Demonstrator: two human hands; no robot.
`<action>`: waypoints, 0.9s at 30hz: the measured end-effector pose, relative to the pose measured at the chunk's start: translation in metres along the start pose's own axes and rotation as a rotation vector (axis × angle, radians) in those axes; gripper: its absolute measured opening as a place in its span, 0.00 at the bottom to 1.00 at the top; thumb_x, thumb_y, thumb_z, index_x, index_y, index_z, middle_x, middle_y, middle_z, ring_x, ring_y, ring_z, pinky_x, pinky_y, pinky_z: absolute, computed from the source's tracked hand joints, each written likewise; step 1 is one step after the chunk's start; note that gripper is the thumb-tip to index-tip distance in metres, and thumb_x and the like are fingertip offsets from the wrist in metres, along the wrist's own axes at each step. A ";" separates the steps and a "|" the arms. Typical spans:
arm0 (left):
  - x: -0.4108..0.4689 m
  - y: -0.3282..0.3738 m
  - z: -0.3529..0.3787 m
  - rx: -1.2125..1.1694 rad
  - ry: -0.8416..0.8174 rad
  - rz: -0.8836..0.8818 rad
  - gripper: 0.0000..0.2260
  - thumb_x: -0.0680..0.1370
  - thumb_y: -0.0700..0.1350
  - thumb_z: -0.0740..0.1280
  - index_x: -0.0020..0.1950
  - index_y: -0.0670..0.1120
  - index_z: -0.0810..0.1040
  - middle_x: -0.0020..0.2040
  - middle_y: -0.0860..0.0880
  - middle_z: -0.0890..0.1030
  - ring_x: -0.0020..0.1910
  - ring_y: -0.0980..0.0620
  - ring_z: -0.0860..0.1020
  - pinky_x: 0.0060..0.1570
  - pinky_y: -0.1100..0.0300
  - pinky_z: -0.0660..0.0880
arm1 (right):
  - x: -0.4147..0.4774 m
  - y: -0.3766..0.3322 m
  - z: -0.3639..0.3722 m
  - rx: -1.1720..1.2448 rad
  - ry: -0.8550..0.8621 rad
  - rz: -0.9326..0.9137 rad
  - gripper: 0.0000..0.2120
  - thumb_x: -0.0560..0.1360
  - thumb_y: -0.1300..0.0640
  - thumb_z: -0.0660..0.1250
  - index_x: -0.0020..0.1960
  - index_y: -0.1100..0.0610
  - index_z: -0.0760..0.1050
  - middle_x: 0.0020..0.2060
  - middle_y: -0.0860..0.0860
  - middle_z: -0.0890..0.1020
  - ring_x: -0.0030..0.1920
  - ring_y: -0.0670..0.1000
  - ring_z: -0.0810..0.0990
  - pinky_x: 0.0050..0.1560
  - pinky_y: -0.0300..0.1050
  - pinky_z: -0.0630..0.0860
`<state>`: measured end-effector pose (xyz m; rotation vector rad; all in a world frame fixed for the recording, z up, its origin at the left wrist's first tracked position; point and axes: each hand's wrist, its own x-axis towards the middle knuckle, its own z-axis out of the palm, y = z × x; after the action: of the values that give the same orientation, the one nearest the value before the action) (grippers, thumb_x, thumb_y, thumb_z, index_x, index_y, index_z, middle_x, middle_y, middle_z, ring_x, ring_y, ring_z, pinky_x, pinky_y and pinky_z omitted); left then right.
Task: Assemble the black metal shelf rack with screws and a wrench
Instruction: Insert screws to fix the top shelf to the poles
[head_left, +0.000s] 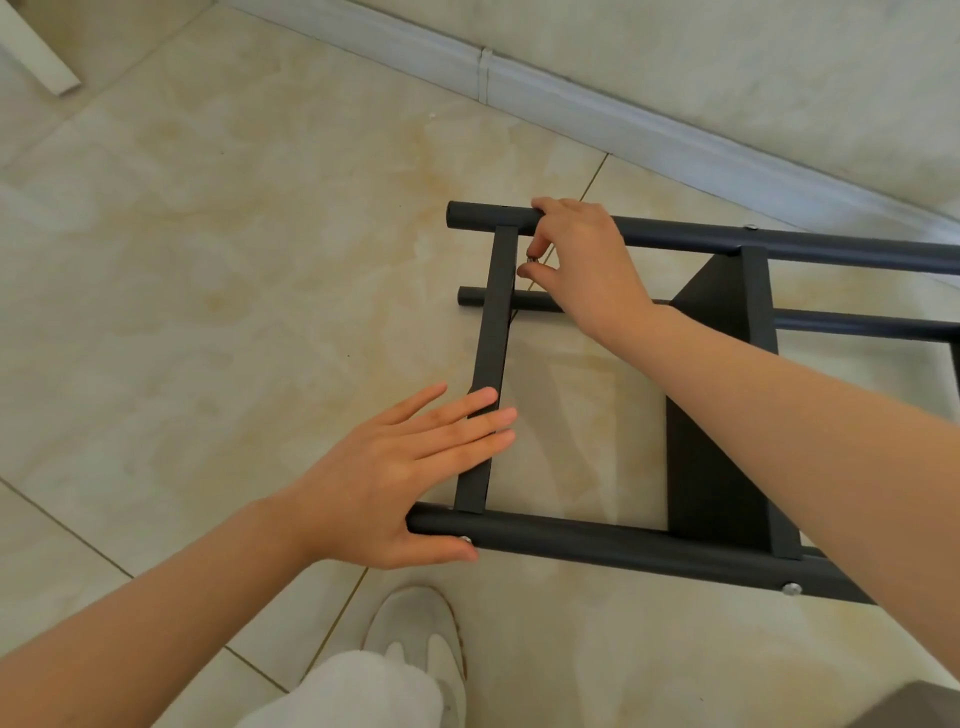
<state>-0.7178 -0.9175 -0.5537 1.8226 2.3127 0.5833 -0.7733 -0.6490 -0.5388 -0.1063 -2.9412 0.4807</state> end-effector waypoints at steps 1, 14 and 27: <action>-0.001 0.000 0.002 -0.045 0.003 -0.013 0.38 0.76 0.63 0.69 0.78 0.43 0.64 0.80 0.48 0.63 0.80 0.48 0.56 0.77 0.42 0.56 | 0.000 0.000 0.000 -0.035 -0.022 -0.020 0.05 0.75 0.57 0.71 0.47 0.59 0.81 0.70 0.55 0.74 0.68 0.58 0.70 0.69 0.48 0.59; -0.004 0.000 0.009 -0.115 0.000 -0.051 0.36 0.77 0.62 0.68 0.78 0.43 0.65 0.79 0.48 0.64 0.80 0.47 0.57 0.79 0.45 0.53 | -0.105 -0.007 -0.010 0.143 -0.328 -0.140 0.10 0.78 0.52 0.68 0.56 0.52 0.83 0.49 0.48 0.85 0.49 0.46 0.77 0.54 0.44 0.73; -0.003 0.001 0.006 -0.087 -0.015 -0.039 0.36 0.78 0.63 0.66 0.78 0.43 0.64 0.79 0.47 0.63 0.80 0.46 0.57 0.79 0.48 0.51 | -0.138 -0.037 0.011 0.791 -0.791 0.156 0.05 0.75 0.57 0.71 0.48 0.54 0.86 0.42 0.47 0.87 0.42 0.42 0.84 0.48 0.36 0.80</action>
<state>-0.7137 -0.9187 -0.5596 1.7338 2.2695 0.6515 -0.6409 -0.7003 -0.5572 -0.0501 -3.1346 2.0578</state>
